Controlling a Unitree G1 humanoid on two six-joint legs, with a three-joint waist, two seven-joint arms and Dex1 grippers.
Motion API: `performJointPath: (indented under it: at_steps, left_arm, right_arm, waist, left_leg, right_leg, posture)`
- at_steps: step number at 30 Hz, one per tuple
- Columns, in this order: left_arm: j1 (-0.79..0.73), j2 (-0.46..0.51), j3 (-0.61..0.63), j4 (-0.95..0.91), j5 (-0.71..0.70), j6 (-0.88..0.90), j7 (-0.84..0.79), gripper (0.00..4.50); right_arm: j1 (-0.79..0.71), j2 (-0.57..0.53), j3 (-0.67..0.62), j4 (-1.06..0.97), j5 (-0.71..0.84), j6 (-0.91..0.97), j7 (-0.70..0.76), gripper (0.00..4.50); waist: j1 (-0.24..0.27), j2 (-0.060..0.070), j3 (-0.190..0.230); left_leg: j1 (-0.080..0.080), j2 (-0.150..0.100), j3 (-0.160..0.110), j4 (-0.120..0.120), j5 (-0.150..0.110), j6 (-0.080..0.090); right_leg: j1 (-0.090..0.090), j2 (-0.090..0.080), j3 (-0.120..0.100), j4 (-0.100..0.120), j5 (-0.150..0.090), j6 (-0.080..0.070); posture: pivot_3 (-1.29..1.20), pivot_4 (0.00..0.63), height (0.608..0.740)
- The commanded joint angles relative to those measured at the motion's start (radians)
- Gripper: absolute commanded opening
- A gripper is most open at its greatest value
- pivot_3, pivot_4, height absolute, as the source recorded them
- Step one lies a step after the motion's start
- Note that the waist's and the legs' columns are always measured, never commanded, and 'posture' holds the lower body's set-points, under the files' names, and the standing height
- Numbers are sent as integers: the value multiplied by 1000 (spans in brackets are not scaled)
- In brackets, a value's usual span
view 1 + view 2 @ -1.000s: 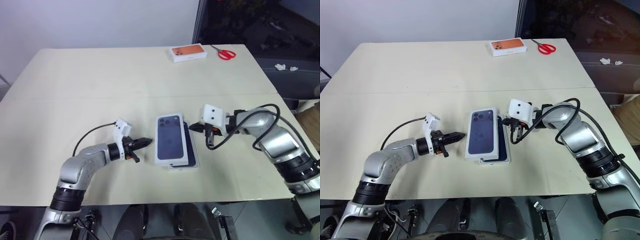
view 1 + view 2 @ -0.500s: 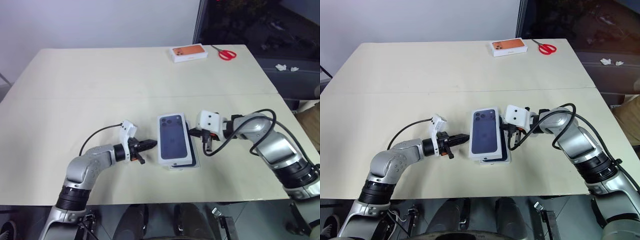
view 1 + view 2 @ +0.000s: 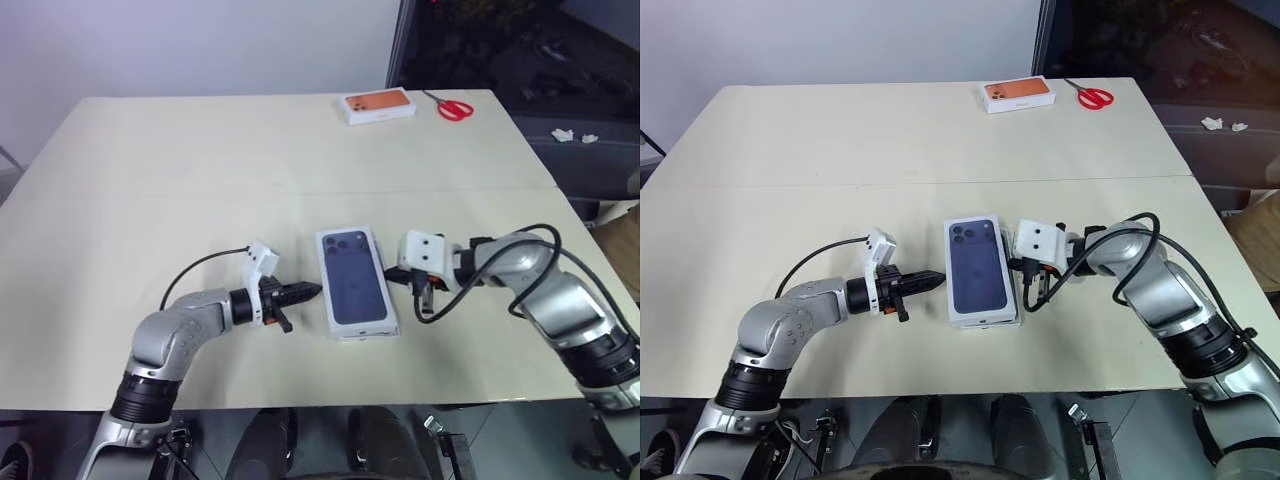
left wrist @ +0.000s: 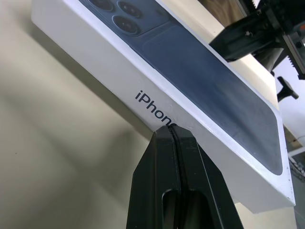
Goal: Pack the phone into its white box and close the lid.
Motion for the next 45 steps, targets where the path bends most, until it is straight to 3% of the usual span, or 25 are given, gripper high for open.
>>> performJointPath:
  at_steps: [1,10,24,45]
  left_arm:
    - [-14,-8,-10,-9,-3,-11,-9,0]
    - [-29,-13,-23,-9,-9,-7,-6,0]
    - [-12,-1,-45,-63,-11,9,-1,0]
    - [-4,-5,-43,-93,-18,41,5,0]
  right_arm:
    - [3,-7,-34,-43,4,10,3,34]
    - [-1,0,-53,-54,18,47,-2,34]
    - [35,-81,-39,-28,-28,-1,58,34]
    - [50,-45,-58,-124,77,104,91,34]
  waist:
    - [0,0,0]
    - [0,0,0]
    - [0,0,0]
    - [1,0,0]
  left_leg:
    - [0,0,0,0,0,0]
    - [0,0,0,0,0,0]
    - [0,0,0,1,0,0]
    - [0,0,0,1,0,0]
  right_leg:
    - [0,0,0,0,0,0]
    - [0,0,0,0,0,0]
    - [0,0,0,1,0,0]
    - [0,0,0,2,0,0]
  posture:
    - [0,150,740]
    - [0,150,740]
    - [0,150,740]
    - [0,150,740]
